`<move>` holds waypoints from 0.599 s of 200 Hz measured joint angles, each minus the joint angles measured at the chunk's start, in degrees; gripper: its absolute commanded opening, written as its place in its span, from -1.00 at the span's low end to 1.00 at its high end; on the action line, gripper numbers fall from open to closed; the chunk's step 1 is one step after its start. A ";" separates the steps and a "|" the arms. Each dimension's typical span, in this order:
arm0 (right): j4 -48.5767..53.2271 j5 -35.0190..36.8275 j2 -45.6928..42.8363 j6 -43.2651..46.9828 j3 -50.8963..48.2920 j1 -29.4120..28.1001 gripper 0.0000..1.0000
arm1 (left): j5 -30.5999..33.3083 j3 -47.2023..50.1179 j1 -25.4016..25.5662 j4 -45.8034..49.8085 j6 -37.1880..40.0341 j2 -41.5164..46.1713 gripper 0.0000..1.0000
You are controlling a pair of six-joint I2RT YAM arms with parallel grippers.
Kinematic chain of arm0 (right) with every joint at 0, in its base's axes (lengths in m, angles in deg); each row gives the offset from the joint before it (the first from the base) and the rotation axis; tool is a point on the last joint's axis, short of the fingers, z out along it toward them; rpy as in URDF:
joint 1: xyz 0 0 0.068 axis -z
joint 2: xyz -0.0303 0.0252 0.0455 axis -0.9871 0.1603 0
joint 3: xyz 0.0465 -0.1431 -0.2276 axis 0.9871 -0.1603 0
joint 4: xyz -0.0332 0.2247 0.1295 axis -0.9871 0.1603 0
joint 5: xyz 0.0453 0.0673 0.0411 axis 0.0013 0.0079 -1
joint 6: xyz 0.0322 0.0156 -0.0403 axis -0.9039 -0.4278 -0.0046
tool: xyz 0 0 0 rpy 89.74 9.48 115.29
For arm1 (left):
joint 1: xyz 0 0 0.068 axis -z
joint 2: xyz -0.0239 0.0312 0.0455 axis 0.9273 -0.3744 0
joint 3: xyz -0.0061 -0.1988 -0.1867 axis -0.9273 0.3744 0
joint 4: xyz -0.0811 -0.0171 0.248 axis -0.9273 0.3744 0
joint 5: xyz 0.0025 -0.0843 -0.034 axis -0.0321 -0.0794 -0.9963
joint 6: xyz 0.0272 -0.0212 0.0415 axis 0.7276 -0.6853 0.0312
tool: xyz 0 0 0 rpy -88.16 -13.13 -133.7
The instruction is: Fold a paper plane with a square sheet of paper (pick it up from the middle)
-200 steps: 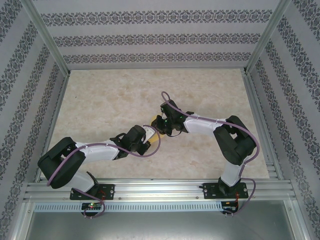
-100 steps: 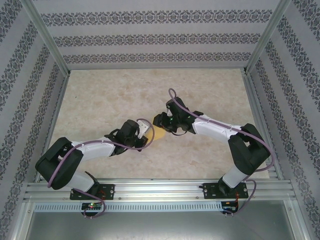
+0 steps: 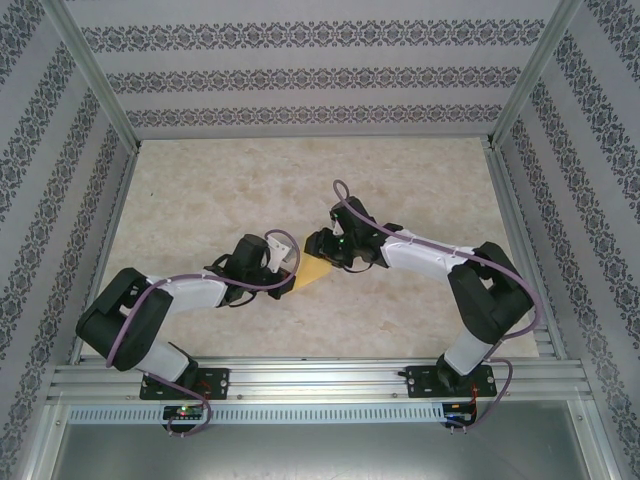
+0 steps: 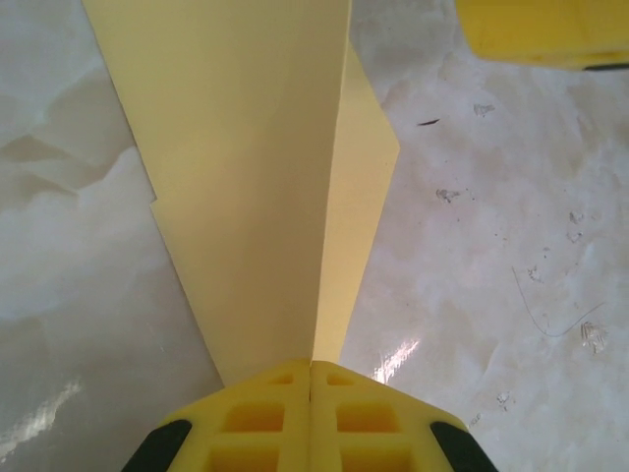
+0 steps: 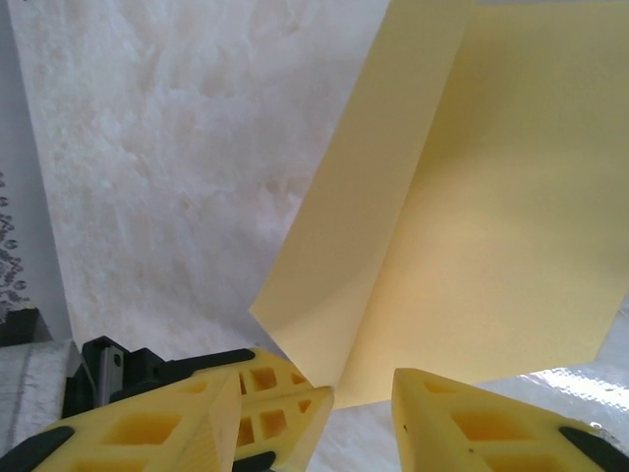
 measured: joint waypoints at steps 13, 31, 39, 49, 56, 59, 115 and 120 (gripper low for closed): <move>0.48 -0.07 1.53 0.00 0.72 0.00 -0.06 | -0.72 0.15 -0.33 -0.11 -0.39 -0.28 -1.00; 0.92 -0.02 3.65 -0.02 2.36 0.00 -0.03 | -1.57 0.15 -0.50 -0.11 -0.57 -0.31 -1.00; 1.18 -0.02 4.31 -0.02 3.15 0.00 -0.03 | -1.73 0.15 -0.57 -0.11 -0.59 -0.31 -1.00; 1.53 -0.04 5.01 -0.02 4.26 -0.02 -0.02 | -1.90 0.15 -0.61 -0.11 -0.59 -0.31 -1.00; 1.68 -0.04 5.53 0.00 5.14 -0.02 -0.02 | -2.03 0.15 -0.61 -0.11 -0.59 -0.31 -1.00; 1.73 -0.04 5.73 0.00 5.53 -0.02 -0.02 | -2.08 0.15 -0.61 -0.11 -0.61 -0.33 -1.00; 2.54 -0.04 7.58 0.24 8.46 -0.68 -0.09 | -3.96 0.31 -1.95 -0.74 -2.05 -0.72 -1.00; 2.64 -0.04 7.61 0.24 8.46 -0.68 -0.11 | -4.26 0.31 -2.12 -0.83 -2.16 -0.85 -1.00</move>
